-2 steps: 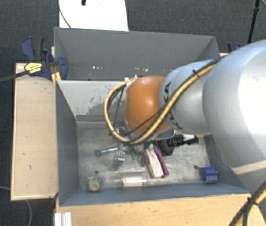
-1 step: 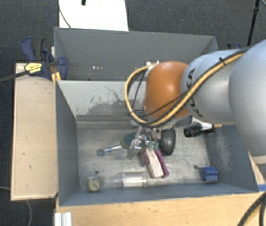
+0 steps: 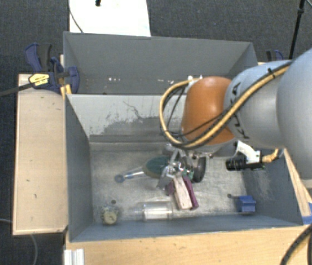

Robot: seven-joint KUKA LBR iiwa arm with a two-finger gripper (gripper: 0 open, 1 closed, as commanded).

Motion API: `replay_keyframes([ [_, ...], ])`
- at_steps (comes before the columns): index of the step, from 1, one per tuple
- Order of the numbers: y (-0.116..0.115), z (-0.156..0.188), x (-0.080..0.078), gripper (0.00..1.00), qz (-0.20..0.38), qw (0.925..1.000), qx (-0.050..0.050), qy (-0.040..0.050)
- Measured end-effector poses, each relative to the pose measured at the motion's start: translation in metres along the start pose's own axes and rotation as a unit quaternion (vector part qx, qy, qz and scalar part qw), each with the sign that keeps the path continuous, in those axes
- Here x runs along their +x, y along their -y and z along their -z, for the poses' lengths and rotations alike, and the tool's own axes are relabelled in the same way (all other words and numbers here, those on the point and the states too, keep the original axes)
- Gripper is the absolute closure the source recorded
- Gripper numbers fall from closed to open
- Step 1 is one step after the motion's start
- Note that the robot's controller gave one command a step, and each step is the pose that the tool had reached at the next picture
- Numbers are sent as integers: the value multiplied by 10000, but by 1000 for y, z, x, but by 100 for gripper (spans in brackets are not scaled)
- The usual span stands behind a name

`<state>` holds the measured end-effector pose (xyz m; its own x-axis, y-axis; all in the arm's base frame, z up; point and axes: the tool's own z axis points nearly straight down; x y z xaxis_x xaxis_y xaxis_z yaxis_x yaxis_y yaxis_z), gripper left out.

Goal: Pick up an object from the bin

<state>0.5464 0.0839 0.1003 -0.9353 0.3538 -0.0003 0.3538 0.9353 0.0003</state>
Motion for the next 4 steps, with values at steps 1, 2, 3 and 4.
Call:
replay_keyframes([
  [1,-1,-27,-10,0,-838,9965,-11,-1],
  [2,25,-27,39,0,-2907,9568,-41,38],
  [3,26,-26,37,100,-2927,9562,-48,57],
  [4,26,0,36,100,-2912,9567,-9,11],
])
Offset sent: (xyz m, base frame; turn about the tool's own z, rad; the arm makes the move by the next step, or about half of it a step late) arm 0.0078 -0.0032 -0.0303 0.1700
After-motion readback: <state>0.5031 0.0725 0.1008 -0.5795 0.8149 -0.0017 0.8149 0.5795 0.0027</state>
